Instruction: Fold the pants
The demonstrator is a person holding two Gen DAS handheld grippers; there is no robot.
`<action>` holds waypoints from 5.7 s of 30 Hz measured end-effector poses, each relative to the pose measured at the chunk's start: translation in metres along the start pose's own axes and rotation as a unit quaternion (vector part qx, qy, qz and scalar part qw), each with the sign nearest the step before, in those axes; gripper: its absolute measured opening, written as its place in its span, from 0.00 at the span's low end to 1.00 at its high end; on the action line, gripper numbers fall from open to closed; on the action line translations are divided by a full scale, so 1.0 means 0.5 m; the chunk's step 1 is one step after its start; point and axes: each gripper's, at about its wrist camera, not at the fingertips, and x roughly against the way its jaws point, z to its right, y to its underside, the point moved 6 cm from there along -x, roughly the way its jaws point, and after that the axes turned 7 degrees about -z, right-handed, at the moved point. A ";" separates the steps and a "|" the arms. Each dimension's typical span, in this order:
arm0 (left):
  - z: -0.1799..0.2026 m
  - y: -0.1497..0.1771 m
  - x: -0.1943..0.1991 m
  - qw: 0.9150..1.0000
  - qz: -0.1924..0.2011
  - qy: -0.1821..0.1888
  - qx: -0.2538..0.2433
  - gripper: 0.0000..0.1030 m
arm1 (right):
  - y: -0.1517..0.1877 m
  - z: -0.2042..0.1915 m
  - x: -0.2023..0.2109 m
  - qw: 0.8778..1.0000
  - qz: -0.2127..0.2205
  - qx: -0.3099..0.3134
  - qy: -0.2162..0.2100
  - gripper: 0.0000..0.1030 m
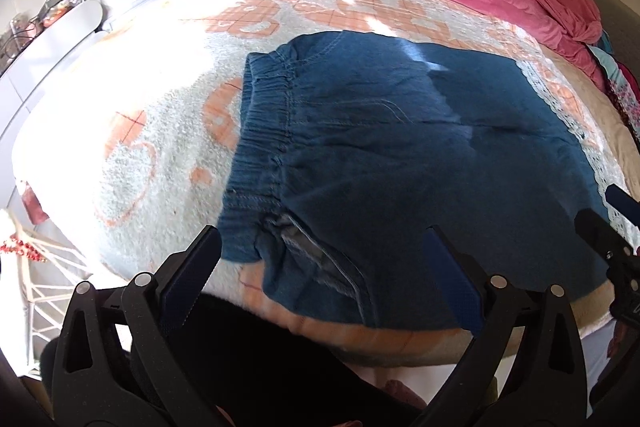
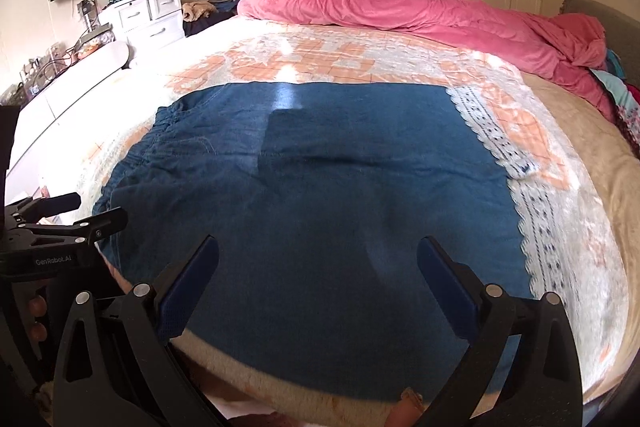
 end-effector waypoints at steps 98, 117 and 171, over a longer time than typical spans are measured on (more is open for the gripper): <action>-0.081 -0.152 0.038 0.978 0.103 0.156 -0.092 0.26 | -0.177 -0.118 -0.059 0.970 0.060 0.177 -0.158 0.08; -0.117 0.029 0.019 0.983 0.026 0.173 -0.054 0.29 | 0.085 -0.193 -0.038 0.955 -0.029 0.214 -0.201 0.08; -0.026 0.035 0.082 0.984 0.076 0.133 -0.093 0.75 | 0.015 -0.110 0.000 0.982 -0.020 0.117 -0.149 0.49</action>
